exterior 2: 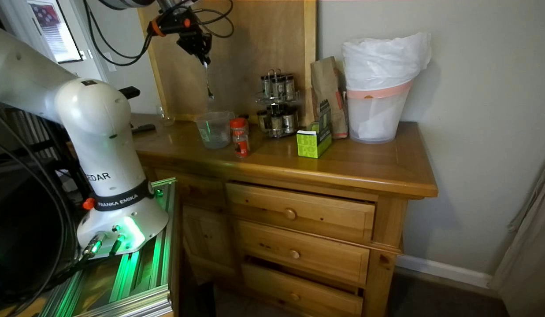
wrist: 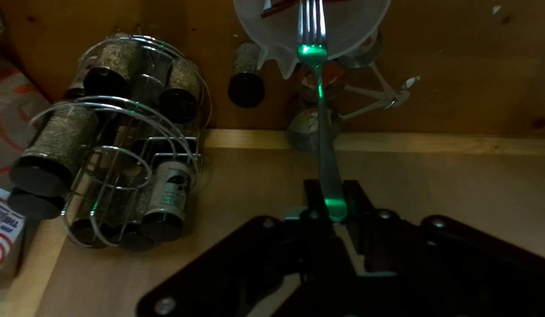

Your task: Move the fork to the green box

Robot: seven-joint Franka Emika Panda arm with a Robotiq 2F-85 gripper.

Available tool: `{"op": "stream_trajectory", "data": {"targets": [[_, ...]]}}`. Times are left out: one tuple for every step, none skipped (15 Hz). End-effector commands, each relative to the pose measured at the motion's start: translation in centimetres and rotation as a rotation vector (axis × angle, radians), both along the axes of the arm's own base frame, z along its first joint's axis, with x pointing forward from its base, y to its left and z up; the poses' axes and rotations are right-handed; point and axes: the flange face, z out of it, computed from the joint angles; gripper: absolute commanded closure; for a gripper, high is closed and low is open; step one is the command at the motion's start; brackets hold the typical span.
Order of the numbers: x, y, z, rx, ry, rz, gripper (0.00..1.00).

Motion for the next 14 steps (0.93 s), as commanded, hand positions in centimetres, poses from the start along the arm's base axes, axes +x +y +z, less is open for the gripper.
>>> {"op": "stream_trajectory", "data": {"targets": [[2.3,-3.7,2.7,0.061,-0.043,-0.179,0.96],[3.2,-4.7,3.1,0.044,-0.056,-0.229,0.96],[4.0,-5.7,3.5,0.030,-0.079,-0.275,0.96],[5.1,-6.6,3.6,0.006,-0.096,-0.321,0.96],[6.0,-7.5,3.6,-0.016,-0.115,-0.368,0.96],[7.0,-8.4,3.3,-0.047,-0.126,-0.412,0.96],[8.0,-9.3,2.7,-0.078,-0.132,-0.455,0.96],[8.9,-10.2,2.1,-0.106,-0.137,-0.500,0.96],[9.5,-10.8,1.5,-0.138,-0.130,-0.548,0.96],[8.2,-10.5,2.1,-0.093,-0.122,-0.471,0.83],[8.8,-11.0,1.6,-0.115,-0.121,-0.506,0.83],[9.1,-11.3,1.2,-0.128,-0.116,-0.521,0.96],[9.2,-10.6,0.6,-0.134,-0.108,-0.496,0.96],[9.6,-10.6,0.6,-0.125,-0.086,-0.490,0.96]]}}
